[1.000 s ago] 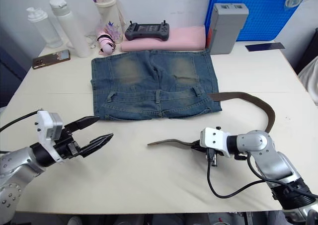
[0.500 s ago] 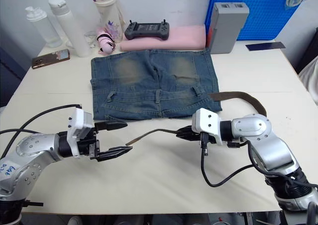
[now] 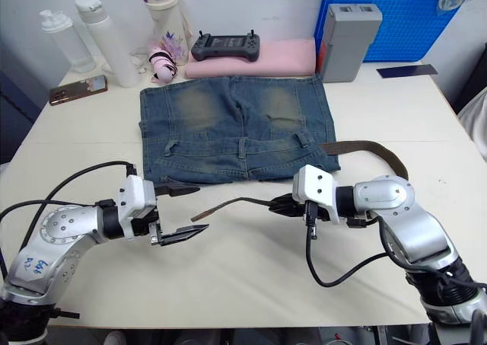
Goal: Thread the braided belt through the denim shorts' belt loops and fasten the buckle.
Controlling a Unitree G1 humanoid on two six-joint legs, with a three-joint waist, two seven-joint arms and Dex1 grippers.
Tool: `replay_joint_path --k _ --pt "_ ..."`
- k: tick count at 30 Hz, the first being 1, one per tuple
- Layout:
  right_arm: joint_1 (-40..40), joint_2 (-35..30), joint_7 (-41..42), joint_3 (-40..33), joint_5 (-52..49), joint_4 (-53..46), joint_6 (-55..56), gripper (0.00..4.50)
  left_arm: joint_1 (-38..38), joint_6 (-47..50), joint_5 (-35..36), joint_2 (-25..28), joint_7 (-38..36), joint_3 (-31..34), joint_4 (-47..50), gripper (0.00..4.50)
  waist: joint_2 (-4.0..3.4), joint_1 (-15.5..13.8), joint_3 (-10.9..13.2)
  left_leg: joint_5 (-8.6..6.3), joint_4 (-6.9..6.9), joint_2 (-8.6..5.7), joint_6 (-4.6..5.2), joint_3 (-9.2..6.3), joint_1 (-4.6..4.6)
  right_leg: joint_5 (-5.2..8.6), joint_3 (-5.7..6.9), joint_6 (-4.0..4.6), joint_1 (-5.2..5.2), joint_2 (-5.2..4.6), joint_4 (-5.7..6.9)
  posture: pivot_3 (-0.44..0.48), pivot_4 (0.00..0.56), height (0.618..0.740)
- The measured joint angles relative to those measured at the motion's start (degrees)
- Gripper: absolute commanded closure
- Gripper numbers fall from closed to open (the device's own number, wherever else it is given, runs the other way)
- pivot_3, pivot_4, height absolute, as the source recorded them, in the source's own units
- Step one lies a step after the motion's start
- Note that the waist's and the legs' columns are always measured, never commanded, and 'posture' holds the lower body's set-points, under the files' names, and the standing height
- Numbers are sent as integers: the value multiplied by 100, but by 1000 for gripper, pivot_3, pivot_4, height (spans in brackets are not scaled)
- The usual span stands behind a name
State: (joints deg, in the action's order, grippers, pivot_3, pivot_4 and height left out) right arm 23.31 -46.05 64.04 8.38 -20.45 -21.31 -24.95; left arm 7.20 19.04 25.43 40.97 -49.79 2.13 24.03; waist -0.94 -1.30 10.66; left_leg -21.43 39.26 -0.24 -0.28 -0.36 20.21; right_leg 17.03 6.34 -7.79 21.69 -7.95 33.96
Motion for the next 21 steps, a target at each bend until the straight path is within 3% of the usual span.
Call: replay_joint_path --k 7,8,13,17,21 --pt "1 0 0 0 -27 -12 -14 4500 -33 -45 3 -86 11 2 5 4269 0 3 0 0 0 0 0 0 0 0 0 0 0 0 1 0 150 739" --pt "1 0 0 0 -27 -12 -14 4500 -55 -45 5 -86 6 2 5 4458 0 2 0 0 0 0 0 -1 0 0 0 0 0 0 1 0 150 739" --pt "3 0 0 0 -29 -12 -21 4500 -65 -45 8 -86 -8 2 11 4458 0 0 0 0 1 0 0 -1 0 0 0 0 0 0 1 0 150 739" --pt "5 36 -83 0 -42 -12 -109 2923 -127 157 126 -83 -7 4 61 4500 0 6 0 0 1 1 0 -1 0 0 0 0 0 0 2 0 150 739" --pt "17 218 -466 -296 -340 -9 -629 938 -332 960 812 -84 37 80 261 4500 0 4 0 0 1 1 0 -3 0 0 -1 0 0 -3 5 0 150 739"
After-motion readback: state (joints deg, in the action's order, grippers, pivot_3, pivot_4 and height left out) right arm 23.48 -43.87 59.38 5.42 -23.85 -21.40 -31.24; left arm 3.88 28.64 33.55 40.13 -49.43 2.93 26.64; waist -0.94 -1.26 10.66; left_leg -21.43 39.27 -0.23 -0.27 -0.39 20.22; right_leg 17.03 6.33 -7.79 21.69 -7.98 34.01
